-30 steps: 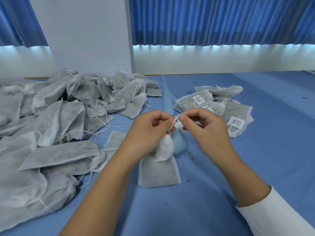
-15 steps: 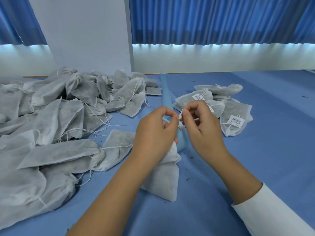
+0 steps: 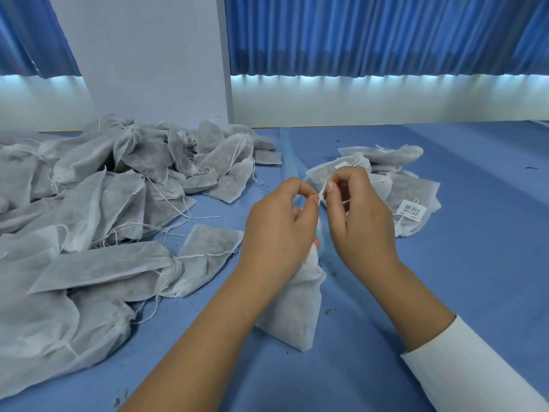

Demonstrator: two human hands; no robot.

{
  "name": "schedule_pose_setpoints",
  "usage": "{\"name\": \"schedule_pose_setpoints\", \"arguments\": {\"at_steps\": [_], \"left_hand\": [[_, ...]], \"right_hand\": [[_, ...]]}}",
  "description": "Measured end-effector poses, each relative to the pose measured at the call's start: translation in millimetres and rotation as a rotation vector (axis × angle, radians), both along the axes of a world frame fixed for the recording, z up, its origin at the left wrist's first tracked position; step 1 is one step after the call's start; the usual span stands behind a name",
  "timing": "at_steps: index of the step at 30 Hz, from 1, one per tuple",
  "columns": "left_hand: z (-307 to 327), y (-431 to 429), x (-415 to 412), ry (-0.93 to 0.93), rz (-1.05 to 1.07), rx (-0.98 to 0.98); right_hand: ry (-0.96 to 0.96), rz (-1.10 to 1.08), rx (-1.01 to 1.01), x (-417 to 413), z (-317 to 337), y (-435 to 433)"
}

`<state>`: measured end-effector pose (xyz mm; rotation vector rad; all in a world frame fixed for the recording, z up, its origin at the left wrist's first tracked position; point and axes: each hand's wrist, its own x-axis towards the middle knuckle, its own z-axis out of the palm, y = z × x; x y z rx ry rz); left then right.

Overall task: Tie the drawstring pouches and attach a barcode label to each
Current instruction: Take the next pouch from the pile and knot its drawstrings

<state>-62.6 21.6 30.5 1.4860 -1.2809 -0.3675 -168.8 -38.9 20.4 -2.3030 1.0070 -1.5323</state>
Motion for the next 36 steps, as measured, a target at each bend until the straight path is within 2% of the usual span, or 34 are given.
{"name": "schedule_pose_setpoints", "arguments": {"at_steps": [5,10,16,20,25,31,36], "left_hand": [[0.9,-0.3,-0.8,0.001,-0.001,-0.022],[-5.1,-4.7,3.7,0.035,-0.006,0.055],[3.8,-5.9,16.5,0.424,-0.09,0.246],[6.5,-1.6,29.6,0.387,-0.196,0.331],[5.3,-0.3,42.2,0.431,-0.126,0.267],[9.3,-0.1,46.3,0.609,-0.031,0.104],[9.9,-1.7,48.7,0.759,-0.014,0.043]], "right_hand": [[-0.026,-0.005,-0.032,-0.5,-0.1,-1.4],[-0.09,0.109,0.073,-1.8,-2.3,-4.6],[-0.176,0.12,0.087,-3.2,-0.5,-4.8],[-0.208,0.13,0.083,-4.6,0.1,-4.2],[-0.22,0.169,0.092,-4.9,0.1,-0.2],[-0.103,0.223,0.077,0.9,-5.6,8.9],[0.019,0.234,-0.037,6.6,-11.3,12.6]]}}
